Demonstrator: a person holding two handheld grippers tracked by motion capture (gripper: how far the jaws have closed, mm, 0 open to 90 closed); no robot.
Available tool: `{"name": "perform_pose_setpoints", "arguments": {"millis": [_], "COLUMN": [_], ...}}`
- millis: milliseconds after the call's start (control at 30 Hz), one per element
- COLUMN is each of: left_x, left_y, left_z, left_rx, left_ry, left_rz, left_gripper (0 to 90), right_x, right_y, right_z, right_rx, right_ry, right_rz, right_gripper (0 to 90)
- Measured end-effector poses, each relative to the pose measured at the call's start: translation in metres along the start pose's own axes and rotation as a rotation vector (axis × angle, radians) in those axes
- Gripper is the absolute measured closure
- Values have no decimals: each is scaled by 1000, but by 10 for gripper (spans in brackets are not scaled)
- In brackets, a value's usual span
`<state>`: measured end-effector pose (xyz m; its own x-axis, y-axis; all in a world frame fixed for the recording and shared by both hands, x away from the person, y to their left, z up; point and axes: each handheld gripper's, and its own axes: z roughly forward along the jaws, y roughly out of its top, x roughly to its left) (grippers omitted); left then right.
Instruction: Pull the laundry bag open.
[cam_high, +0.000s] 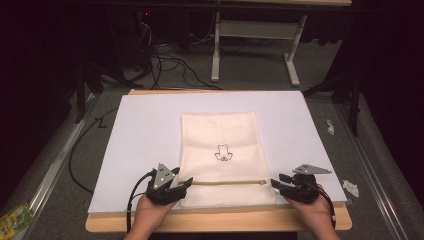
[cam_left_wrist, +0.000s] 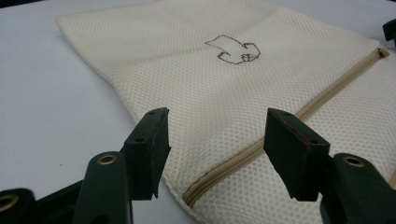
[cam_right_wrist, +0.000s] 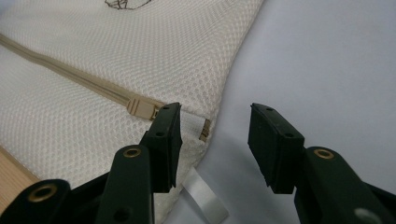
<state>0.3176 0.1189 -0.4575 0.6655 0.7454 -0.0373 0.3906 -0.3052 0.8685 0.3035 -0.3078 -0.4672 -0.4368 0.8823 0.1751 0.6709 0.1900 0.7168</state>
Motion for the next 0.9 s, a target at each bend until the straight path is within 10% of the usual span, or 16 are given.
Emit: {"name": "perform_pose_setpoints", "arguments": {"millis": [400, 900], "left_x": [-1, -10], "left_y": [0, 0], "left_z": [-2, 5], "left_rx": [88, 112], "left_ry": [-12, -62], "left_rz": [-23, -20], "left_gripper": [363, 377], "right_x": [-4, 11], "right_y": [4, 3], "right_z": [14, 14], "right_rx": [43, 63], "right_ry": [72, 17], "right_rz": [-19, -126], "right_gripper": [676, 798]}}
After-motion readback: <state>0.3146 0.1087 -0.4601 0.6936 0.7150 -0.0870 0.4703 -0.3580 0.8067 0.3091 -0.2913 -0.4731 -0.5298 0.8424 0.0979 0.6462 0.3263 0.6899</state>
